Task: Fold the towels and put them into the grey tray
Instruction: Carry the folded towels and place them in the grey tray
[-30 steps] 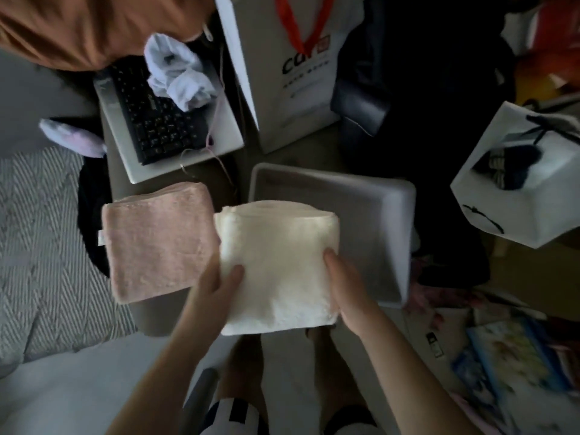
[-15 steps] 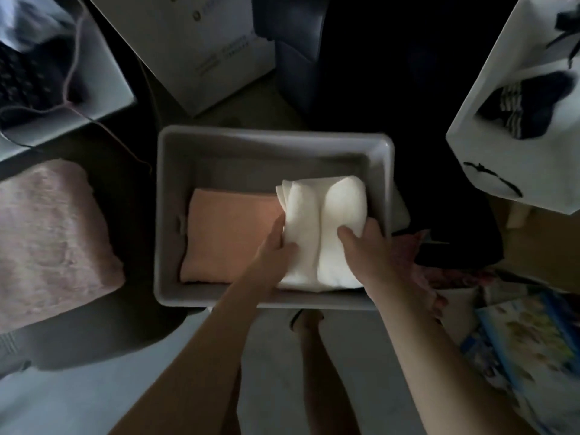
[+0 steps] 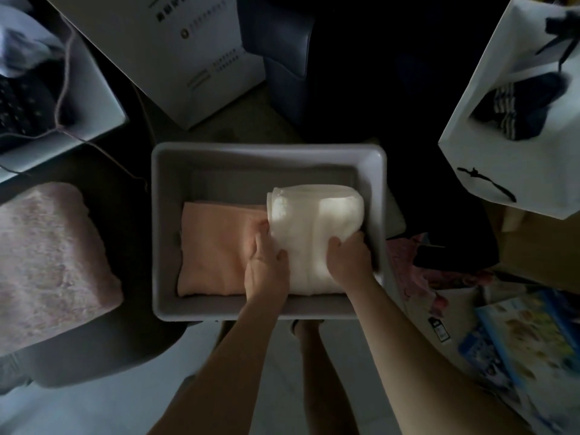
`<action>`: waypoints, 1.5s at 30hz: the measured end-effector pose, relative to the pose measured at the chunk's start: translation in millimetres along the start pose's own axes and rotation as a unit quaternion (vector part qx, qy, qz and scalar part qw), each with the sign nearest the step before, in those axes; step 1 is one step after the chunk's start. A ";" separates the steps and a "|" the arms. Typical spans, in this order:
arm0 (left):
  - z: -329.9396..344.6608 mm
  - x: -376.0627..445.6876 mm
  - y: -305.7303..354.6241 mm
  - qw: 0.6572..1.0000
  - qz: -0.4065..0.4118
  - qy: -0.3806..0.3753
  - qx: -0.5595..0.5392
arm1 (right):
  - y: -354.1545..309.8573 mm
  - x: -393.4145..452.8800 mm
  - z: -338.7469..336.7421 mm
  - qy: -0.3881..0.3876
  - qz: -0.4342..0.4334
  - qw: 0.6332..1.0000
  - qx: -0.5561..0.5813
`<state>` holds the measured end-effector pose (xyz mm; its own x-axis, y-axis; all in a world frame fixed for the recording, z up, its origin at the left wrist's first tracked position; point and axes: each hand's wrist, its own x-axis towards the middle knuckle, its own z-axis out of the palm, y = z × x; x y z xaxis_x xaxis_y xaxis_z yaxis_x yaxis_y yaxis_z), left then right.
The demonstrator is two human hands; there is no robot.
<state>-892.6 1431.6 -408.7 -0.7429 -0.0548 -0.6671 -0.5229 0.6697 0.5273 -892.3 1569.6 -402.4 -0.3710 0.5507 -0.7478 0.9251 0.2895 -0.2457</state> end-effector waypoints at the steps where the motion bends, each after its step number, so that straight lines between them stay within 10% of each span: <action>1: -0.5 -0.8 2.3 1.000 0.005 -0.008 0.013 | -1.3 -7.4 0.3 0.020 -0.015 1.000 0.002; 6: -10.7 -14.1 -7.1 0.980 0.129 0.042 0.148 | 11.9 -54.2 21.1 0.135 -0.246 0.948 -0.152; 13: -11.9 3.6 -23.9 0.942 0.104 -0.024 0.320 | 29.8 -3.9 28.1 0.001 -0.200 0.959 -0.201; 23: -22.7 -12.8 -14.2 0.979 0.094 -0.038 0.175 | 38.5 -47.8 20.4 -0.018 -0.198 0.943 -0.267; 29: -13.8 -21.9 -28.7 0.980 0.083 -0.067 0.171 | 8.9 -35.3 49.6 -0.037 -0.367 0.892 -0.261; 36: -14.9 -1.6 -21.6 0.983 0.047 -0.050 0.173 | -19.0 -7.4 69.9 -0.063 -0.298 0.869 -0.391; 45: -23.4 -10.7 -35.5 0.942 0.126 -0.245 0.190 | -2.4 -8.2 51.7 -0.102 -0.338 0.817 -0.456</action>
<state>-875.9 1391.0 -407.9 -0.4923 0.4282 -0.7578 -0.0989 0.8375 0.5375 -887.3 1524.0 -427.6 -0.6652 -0.0919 -0.7410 0.0342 0.9876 -0.1532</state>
